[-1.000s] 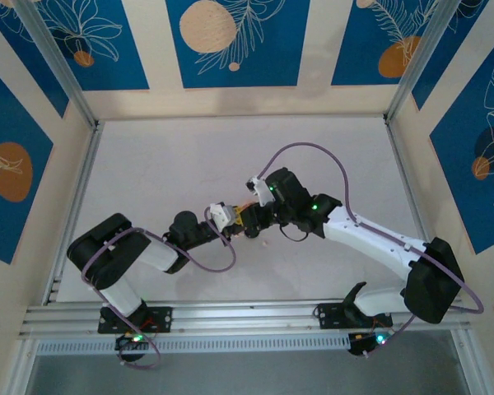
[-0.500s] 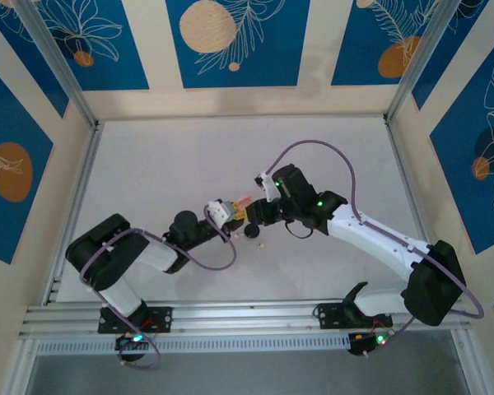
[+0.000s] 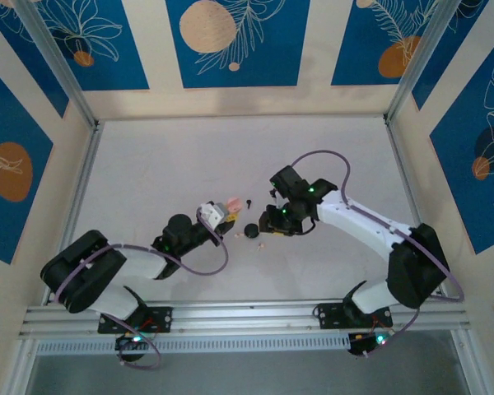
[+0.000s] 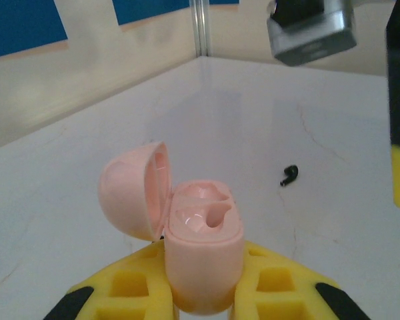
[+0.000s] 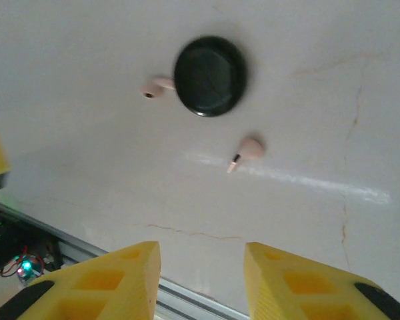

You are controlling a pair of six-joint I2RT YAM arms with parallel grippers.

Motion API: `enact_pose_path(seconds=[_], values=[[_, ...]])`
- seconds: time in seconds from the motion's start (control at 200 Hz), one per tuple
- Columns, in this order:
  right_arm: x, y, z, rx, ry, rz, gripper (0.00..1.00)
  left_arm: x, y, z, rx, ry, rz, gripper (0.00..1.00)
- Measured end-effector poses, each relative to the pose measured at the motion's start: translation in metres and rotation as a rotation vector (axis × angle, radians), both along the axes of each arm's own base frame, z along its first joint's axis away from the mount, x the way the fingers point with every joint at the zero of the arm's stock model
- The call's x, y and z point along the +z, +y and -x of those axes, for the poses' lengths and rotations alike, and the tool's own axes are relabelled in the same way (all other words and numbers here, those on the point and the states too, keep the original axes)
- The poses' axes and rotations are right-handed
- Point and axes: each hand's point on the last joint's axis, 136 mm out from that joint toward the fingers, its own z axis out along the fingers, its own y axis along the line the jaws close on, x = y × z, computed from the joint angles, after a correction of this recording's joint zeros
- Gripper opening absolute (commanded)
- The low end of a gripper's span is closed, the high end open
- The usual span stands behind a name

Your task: Insert the wireless bluetooth earbuds into the charging case

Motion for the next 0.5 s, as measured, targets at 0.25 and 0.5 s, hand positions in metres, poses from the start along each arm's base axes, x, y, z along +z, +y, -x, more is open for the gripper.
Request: enact_pose_path(seconds=[0.25, 0.5], values=[[-0.039, 0.005, 0.005, -0.033, 0.162, 0.065, 0.39, -0.001, 0.003, 0.002, -0.002, -0.008, -0.037, 0.12], [-0.065, 0.011, 0.003, -0.031, 0.233, 0.103, 0.39, -0.001, 0.004, 0.004, -0.002, -0.002, -0.047, 0.12]])
